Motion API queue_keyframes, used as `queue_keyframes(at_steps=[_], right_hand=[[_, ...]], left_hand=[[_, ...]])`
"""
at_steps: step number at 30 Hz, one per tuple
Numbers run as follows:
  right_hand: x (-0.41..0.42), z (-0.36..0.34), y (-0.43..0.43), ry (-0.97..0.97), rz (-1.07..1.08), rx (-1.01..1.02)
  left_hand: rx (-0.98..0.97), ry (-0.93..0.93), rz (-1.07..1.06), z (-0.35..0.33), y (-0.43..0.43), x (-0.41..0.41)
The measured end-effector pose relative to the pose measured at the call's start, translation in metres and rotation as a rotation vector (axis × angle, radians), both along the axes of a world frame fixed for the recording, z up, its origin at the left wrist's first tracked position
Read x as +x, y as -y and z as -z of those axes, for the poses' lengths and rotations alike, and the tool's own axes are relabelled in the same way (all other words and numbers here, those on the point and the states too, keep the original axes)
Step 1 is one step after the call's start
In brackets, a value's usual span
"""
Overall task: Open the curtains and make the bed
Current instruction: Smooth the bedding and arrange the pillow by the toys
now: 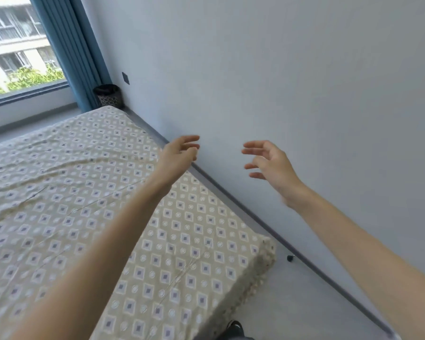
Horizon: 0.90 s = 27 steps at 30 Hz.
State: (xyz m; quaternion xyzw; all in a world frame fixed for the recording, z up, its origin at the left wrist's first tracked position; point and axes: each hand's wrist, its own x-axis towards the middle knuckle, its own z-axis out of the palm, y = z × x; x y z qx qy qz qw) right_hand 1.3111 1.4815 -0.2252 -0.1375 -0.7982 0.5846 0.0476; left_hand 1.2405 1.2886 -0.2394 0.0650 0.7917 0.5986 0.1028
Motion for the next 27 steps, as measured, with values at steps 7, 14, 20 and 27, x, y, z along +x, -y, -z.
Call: queue_keyframes(at_steps=[7, 14, 20, 27], right_hand=[[-0.043, -0.044, -0.147, -0.047, 0.019, 0.058], [-0.106, -0.070, -0.226, -0.117, 0.012, 0.046], [-0.199, -0.088, -0.277, -0.182, -0.087, 0.029], [-0.329, -0.129, -0.279, -0.254, -0.271, -0.028]], left_hand=[[0.077, -0.047, -0.009, -0.042, -0.153, -0.058], [0.119, -0.116, -0.034, -0.071, -0.234, -0.116], [0.171, -0.191, -0.163, -0.094, -0.271, -0.211], [0.179, -0.211, -0.365, -0.133, -0.269, -0.302]])
